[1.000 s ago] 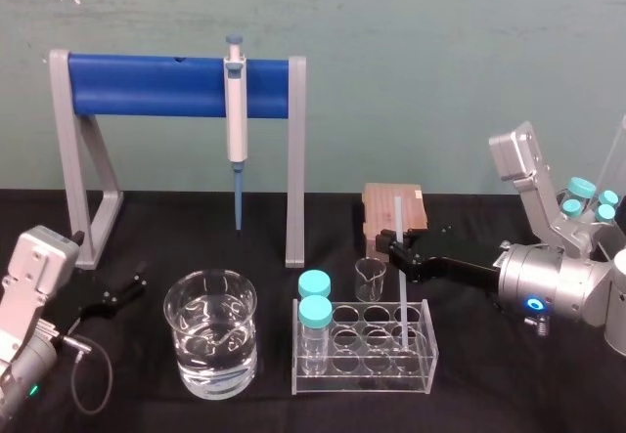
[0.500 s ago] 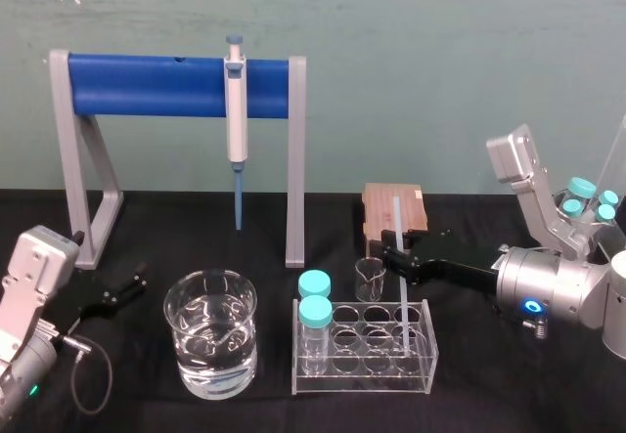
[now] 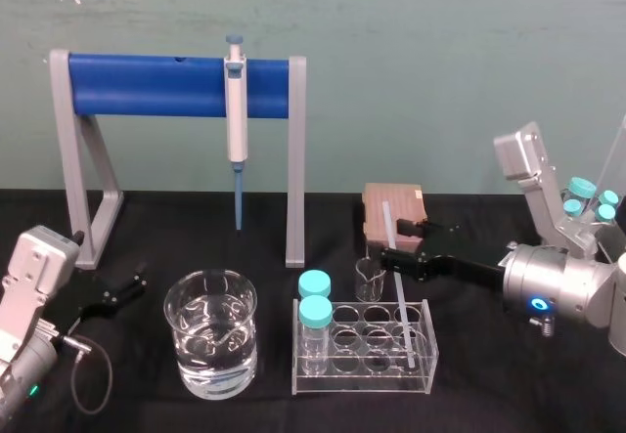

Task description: Pick up the stirring rod with one hand, then place it down.

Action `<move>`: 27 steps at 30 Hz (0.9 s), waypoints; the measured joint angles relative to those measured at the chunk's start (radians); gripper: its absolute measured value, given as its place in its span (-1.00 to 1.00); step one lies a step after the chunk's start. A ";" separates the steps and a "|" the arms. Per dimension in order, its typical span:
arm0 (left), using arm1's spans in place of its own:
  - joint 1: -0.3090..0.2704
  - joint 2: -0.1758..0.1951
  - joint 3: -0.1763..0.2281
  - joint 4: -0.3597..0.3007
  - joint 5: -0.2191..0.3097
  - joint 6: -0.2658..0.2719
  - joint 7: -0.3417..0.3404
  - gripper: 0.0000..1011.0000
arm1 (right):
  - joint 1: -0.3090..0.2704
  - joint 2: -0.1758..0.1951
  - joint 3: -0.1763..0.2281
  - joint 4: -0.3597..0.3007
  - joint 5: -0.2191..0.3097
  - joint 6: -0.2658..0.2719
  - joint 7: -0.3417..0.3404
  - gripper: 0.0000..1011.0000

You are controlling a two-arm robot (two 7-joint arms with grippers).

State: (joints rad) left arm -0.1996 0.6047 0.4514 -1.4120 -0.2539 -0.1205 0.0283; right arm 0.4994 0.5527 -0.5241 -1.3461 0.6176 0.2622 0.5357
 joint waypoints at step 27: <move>0.000 0.000 0.000 0.000 0.000 0.000 0.000 0.99 | -0.219 -0.089 0.161 -0.092 -0.261 -0.143 -0.589 0.98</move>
State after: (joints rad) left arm -0.1995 0.6047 0.4514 -1.4120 -0.2539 -0.1206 0.0283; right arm 0.2808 0.4642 -0.3627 -1.4377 0.3571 0.1188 -0.0531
